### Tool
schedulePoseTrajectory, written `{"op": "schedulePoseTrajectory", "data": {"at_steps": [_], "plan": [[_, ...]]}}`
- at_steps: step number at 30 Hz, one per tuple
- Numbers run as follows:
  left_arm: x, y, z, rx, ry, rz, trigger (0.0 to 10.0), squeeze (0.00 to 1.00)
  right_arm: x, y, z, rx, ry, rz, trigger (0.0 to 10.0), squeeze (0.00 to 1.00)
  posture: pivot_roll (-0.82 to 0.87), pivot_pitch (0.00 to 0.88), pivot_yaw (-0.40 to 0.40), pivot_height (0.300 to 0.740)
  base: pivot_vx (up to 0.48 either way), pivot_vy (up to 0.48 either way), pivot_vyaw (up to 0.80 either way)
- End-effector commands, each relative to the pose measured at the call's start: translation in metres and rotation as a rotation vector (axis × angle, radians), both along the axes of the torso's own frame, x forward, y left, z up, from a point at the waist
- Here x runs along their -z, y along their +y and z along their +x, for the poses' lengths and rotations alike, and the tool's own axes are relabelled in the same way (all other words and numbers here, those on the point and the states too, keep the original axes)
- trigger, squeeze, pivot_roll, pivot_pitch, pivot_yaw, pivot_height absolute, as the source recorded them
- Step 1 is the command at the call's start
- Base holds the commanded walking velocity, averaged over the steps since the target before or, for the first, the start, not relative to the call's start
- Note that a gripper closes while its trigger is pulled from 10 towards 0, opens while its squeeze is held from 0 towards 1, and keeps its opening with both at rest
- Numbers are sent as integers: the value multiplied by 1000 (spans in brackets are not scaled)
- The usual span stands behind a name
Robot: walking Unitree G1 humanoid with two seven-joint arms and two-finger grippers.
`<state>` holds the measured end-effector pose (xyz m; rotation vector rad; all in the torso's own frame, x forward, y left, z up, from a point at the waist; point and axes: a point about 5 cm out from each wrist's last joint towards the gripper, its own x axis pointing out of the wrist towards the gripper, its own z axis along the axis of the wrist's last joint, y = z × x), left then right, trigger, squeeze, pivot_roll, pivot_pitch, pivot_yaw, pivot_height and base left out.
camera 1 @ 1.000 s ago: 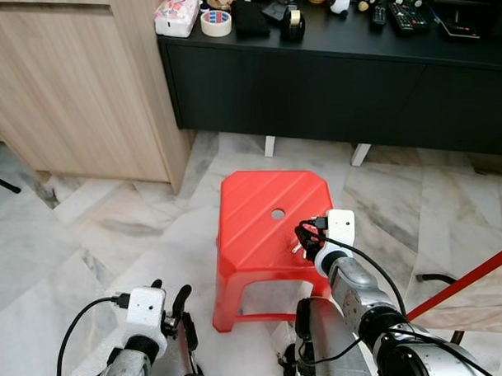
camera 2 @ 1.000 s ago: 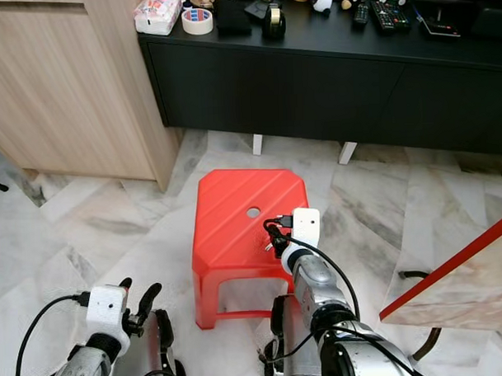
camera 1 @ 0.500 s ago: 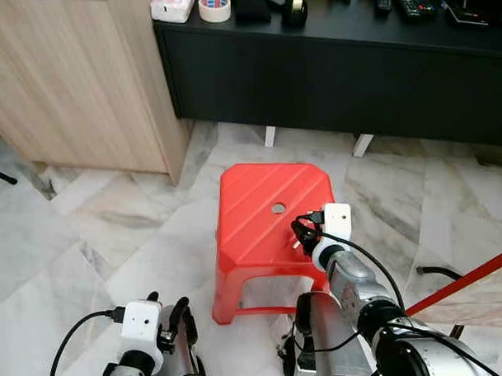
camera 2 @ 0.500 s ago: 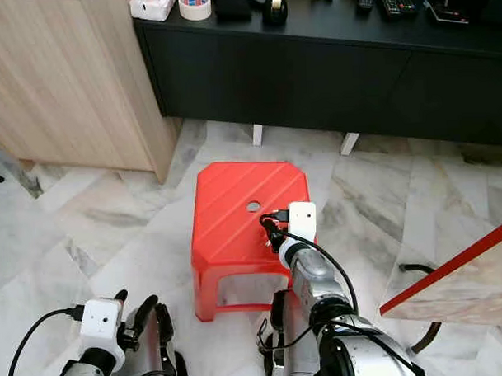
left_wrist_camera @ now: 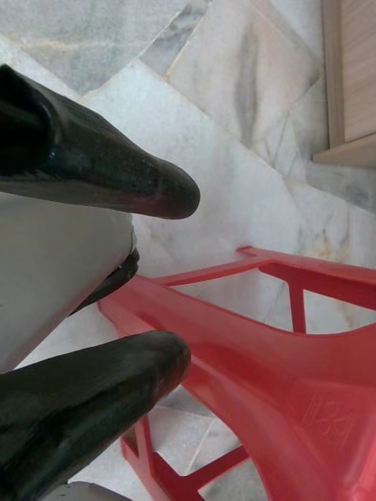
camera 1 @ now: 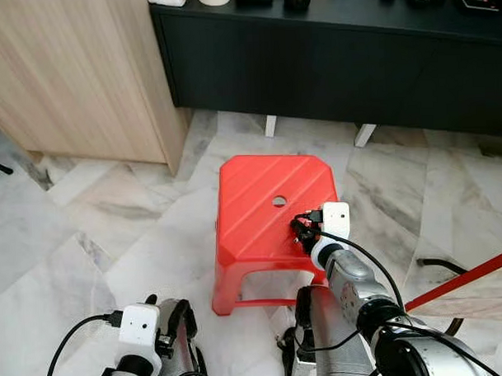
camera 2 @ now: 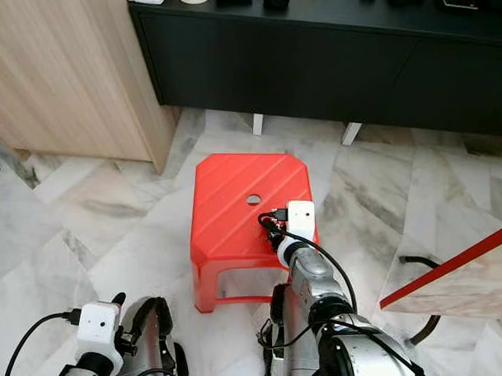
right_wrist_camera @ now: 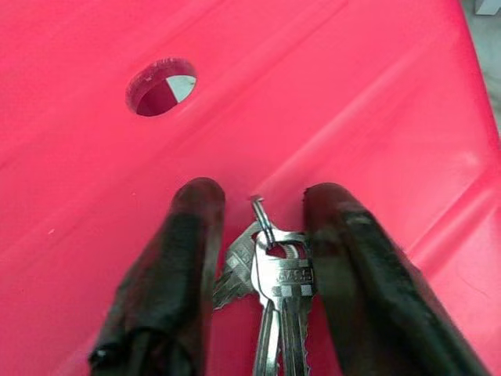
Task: Hang keys on a hook
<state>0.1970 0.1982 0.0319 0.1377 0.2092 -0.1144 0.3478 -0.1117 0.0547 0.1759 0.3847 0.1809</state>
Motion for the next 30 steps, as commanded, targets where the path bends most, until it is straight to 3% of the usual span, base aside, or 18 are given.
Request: {"op": "schedulePoseTrajectory", "data": {"at_steps": [1, 22, 30], "plan": [[7, 0, -8, -3, 42, -1, 10000, 0, 11, 0, -8, -8, 36, -7, 0, 0, 123, 306, -79, 562, 0, 0, 0], [10, -1, -4, 16, 52, 16, 10000, 0, 9, 2, -7, -15, 15, 2, 0, 0, 126, 277, -76, 562, 0, 0, 0], [16, -5, 4, 27, 60, 24, 10000, 0, 2, 2, -4, -2, -34, 31, 0, 0, 124, 237, -81, 562, 0, 0, 0]]}}
